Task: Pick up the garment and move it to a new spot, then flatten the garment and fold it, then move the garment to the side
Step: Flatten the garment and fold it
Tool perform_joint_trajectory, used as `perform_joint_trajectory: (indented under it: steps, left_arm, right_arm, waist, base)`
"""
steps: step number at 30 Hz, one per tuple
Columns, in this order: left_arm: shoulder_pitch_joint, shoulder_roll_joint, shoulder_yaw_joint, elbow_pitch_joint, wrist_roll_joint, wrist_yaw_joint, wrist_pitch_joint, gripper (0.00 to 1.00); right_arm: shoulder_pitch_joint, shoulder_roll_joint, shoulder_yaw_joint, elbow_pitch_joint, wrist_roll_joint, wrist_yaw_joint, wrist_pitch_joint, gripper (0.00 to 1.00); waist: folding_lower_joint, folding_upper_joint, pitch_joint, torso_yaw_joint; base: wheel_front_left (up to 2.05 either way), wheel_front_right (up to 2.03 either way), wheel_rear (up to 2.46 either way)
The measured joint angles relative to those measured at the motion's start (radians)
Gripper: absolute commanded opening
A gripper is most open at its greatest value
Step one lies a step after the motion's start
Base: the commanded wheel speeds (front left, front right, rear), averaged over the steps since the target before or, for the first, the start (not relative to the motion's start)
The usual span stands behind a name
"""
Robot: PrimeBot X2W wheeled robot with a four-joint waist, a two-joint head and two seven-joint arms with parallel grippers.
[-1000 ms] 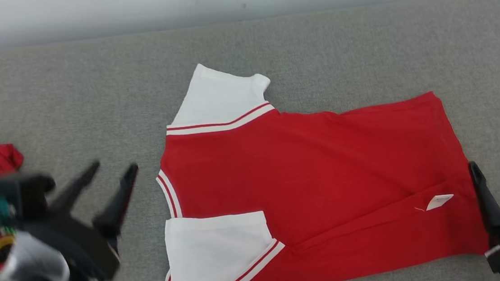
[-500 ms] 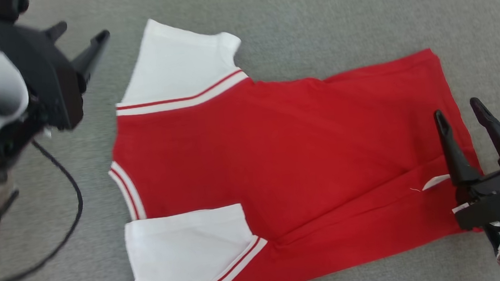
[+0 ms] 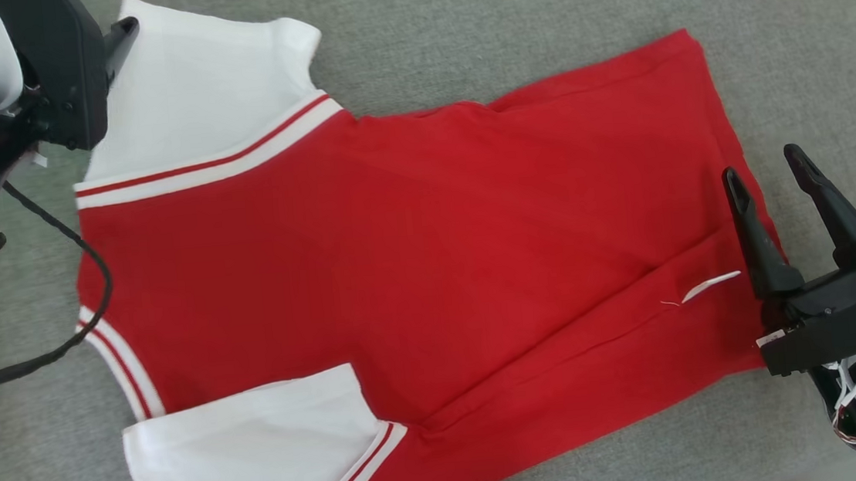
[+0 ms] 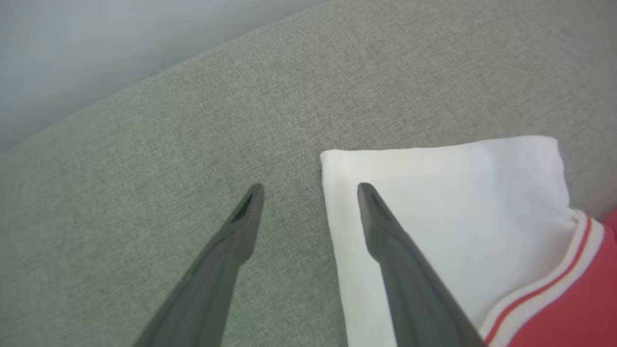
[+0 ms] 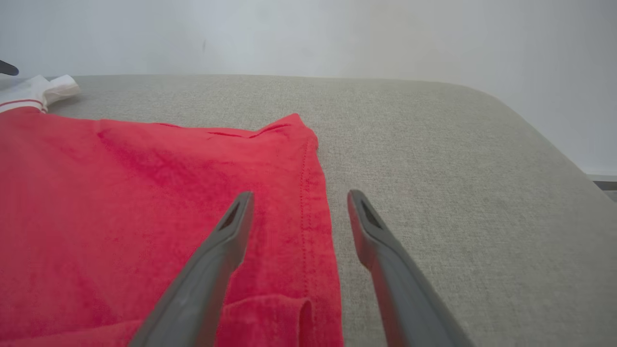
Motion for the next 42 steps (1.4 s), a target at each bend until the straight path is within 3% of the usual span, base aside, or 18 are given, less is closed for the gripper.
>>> perform_joint_trajectory:
  steps: [10,11,12,14,21,31,41,42]
  left_arm:
    - [-0.035,0.0,-0.062,0.077,-0.008,-0.006,-0.022,1.0]
    - [-0.038,0.002,-0.069,0.077,-0.019,-0.006,-0.013,0.89]
    - [-0.038,0.004,-0.08,0.077,-0.027,-0.006,-0.004,0.42]
    - [-0.04,0.01,-0.102,0.072,-0.04,-0.006,0.01,0.0]
    - [-0.047,0.04,-0.161,0.05,-0.087,-0.008,0.004,0.0]
    - [-0.087,0.054,-0.235,0.031,-0.126,-0.008,-0.038,0.0]
    - [-0.114,0.056,-0.297,0.034,-0.15,-0.008,-0.091,0.0]
    - [-0.12,0.06,-0.308,0.034,-0.156,-0.008,-0.096,0.0]
  right_arm:
    - [-0.012,0.009,0.003,0.014,-0.001,0.0,-0.009,1.0]
    - [-0.012,0.009,0.004,0.014,-0.002,0.0,-0.009,1.0]
    - [-0.012,0.009,0.004,0.015,-0.003,0.0,-0.01,1.0]
    - [-0.012,0.007,0.005,0.014,-0.004,0.0,-0.01,1.0]
    - [-0.099,-0.04,0.088,0.004,0.088,0.0,0.12,1.0]
    - [-0.392,-0.061,0.16,0.105,0.3,0.0,0.497,1.0]
    - [-0.546,-0.064,0.216,0.252,0.335,0.0,0.676,1.0]
    - [-0.555,-0.07,0.225,0.259,0.339,0.0,0.681,0.86]
  waist:
    - [-0.0001,0.0,0.023,-0.043]
    - [-0.0001,-0.0001,0.022,-0.045]
    - [-0.0002,-0.0001,0.021,-0.046]
    - [-0.0002,-0.0001,0.019,-0.048]
    - [-0.0002,-0.0001,0.013,-0.051]
    - [-0.0002,-0.0001,0.018,-0.035]
    - [-0.0002,-0.0001,0.024,-0.008]
    - [-0.0002,-0.0001,0.024,-0.005]
  base:
    - [0.0,0.0,0.0]
    - [0.0,0.0,0.0]
    - [0.0,0.0,0.0]
    - [0.0,0.0,0.0]
    - [0.0,0.0,0.0]
    - [0.0,0.0,0.0]
    - [0.0,0.0,0.0]
    - [0.0,0.0,0.0]
